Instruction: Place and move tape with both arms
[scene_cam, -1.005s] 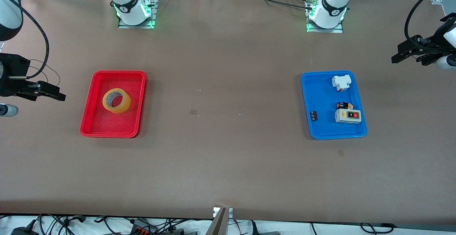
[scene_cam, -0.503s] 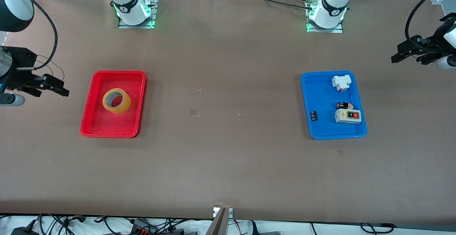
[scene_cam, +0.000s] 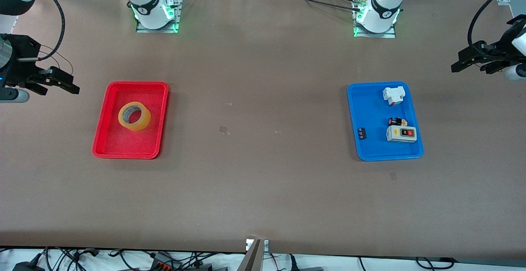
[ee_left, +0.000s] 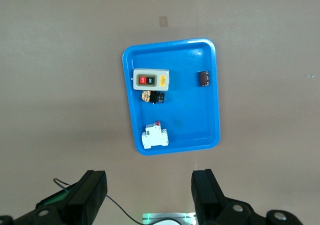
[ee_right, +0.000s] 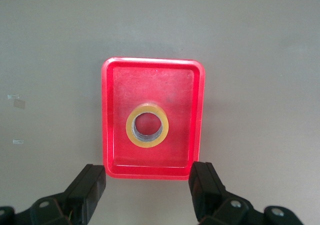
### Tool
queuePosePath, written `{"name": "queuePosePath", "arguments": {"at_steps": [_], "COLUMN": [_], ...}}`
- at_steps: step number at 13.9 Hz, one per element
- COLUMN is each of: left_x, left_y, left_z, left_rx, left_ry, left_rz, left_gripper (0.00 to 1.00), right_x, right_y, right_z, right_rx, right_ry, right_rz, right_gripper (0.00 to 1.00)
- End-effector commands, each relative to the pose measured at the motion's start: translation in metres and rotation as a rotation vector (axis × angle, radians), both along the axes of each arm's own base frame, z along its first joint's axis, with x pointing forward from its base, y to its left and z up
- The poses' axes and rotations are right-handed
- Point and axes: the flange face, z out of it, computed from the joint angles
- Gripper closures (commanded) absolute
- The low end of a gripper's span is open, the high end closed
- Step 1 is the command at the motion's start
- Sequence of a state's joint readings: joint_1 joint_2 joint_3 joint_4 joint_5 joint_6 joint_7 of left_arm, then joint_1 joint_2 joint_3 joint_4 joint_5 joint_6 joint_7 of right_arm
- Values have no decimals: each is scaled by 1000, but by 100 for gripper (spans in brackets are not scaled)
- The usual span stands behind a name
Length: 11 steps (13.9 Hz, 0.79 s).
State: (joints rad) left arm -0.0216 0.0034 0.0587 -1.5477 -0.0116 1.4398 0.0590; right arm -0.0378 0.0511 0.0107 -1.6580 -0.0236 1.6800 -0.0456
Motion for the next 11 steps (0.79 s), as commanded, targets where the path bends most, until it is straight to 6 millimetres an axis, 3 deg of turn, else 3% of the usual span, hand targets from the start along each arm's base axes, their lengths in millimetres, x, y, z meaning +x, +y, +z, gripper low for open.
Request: {"name": "queuePosePath", "arguments": {"at_steps": [1,11], "left_x": [-3,-4], "left_y": [2,2], "left_z": [6,4], "left_rx": [-8,-9], "left_ry": [6,19], "left_rz": [0,-2], "left_gripper": [0,0], "right_x": [-4,-7], "right_y": [-2,-2], "right_z": [6,9], "right_rx": [15,15], "right_ry": [-35,-20], "right_rz": [11,-2], "right_gripper": [0,0]}}
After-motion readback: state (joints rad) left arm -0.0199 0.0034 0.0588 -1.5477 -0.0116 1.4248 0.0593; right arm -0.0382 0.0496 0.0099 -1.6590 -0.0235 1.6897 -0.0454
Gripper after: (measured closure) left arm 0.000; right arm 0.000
